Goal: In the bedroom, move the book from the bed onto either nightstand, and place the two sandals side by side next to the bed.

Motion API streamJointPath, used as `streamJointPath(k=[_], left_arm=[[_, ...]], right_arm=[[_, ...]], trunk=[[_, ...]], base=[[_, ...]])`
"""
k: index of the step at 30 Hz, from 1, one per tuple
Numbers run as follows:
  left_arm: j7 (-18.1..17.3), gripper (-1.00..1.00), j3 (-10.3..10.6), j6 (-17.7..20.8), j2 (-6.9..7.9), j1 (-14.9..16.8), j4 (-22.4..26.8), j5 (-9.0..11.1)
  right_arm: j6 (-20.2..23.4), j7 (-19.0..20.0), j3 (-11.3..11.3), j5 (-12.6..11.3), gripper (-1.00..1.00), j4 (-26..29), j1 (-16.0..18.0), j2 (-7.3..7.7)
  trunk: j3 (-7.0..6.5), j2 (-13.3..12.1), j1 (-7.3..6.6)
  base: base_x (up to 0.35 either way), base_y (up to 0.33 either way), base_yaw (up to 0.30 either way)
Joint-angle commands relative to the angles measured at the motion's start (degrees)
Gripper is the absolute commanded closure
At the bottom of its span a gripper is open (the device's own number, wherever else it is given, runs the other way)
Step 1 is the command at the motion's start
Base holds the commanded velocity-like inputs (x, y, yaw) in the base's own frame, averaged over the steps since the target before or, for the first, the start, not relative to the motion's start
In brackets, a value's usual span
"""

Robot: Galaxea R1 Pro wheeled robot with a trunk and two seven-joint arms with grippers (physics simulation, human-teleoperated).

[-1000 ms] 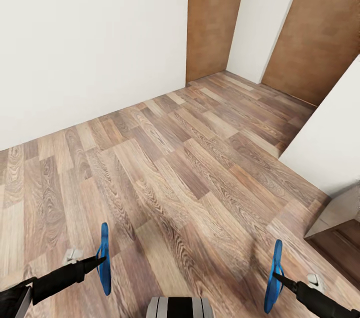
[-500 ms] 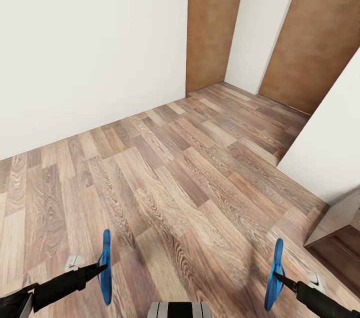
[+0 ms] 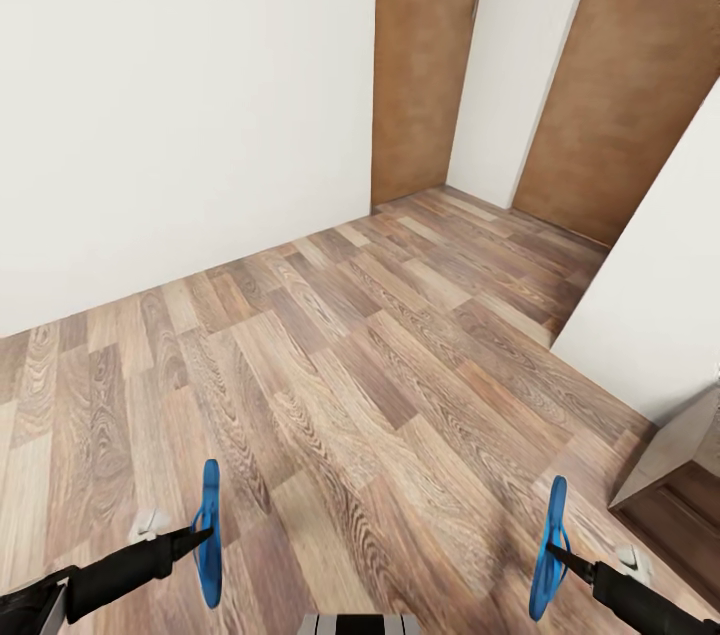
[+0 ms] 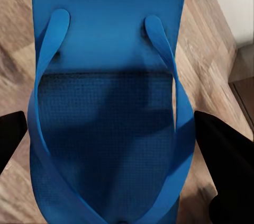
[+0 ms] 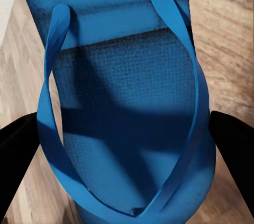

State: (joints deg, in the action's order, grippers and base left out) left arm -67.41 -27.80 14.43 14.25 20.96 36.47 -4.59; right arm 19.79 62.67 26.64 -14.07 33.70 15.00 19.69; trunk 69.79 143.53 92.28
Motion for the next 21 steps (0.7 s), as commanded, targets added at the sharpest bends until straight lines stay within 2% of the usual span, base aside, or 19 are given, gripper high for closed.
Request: streamJointPath(k=[1,7,9,11,15,18,21], left_arm=[[0.71,1.0,-0.34,0.6,-0.11,0.03,0.04,-0.46],[4.58,1.0,-0.26,-0.24,-0.77,0.05,-1.39,-0.49],[5.68,1.0,-0.17,-1.42,-0.9,0.05,-2.14,-0.5],[7.47,1.0,-0.05,-3.04,-1.25,0.05,-3.2,-0.51],[9.82,1.0,0.07,-4.24,-1.63,0.05,-4.14,-0.51],[10.53,1.0,0.1,-4.53,-1.87,0.05,-4.36,-0.51],[10.78,1.0,0.1,-4.63,-2.28,0.05,-4.44,-0.51]], right_arm=[[0.48,0.19,0.04,-0.27,1.0,-0.03,0.03,0.0],[0.29,-0.29,-0.08,0.23,1.0,-0.14,0.03,-0.08],[0.27,-0.42,-0.13,1.84,1.0,-0.59,0.03,-0.19],[0.26,-0.54,-0.16,5.39,1.0,-2.13,0.03,-0.6],[0.25,-0.68,-0.18,10.08,1.0,-4.26,0.03,-1.7],[0.25,-0.75,-0.18,11.64,1.0,-4.86,0.03,-2.17],[0.25,-0.83,-0.14,12.15,1.0,-5.08,0.03,-2.36]], trunk=[[-0.19,0.0,-0.03],[-1.51,-0.08,-0.19],[-1.96,-0.11,-0.24],[-2.4,-0.13,-0.29],[-3.29,-0.19,-0.4],[-3.95,-0.23,-0.47],[-4.62,-0.27,-0.55]], base=[[0.0,0.0,0.0],[0.0,0.0,0.0],[0.0,0.0,0.0],[0.0,0.0,0.0],[0.0,0.0,0.0],[0.0,0.0,0.0],[0.0,0.0,0.0]])
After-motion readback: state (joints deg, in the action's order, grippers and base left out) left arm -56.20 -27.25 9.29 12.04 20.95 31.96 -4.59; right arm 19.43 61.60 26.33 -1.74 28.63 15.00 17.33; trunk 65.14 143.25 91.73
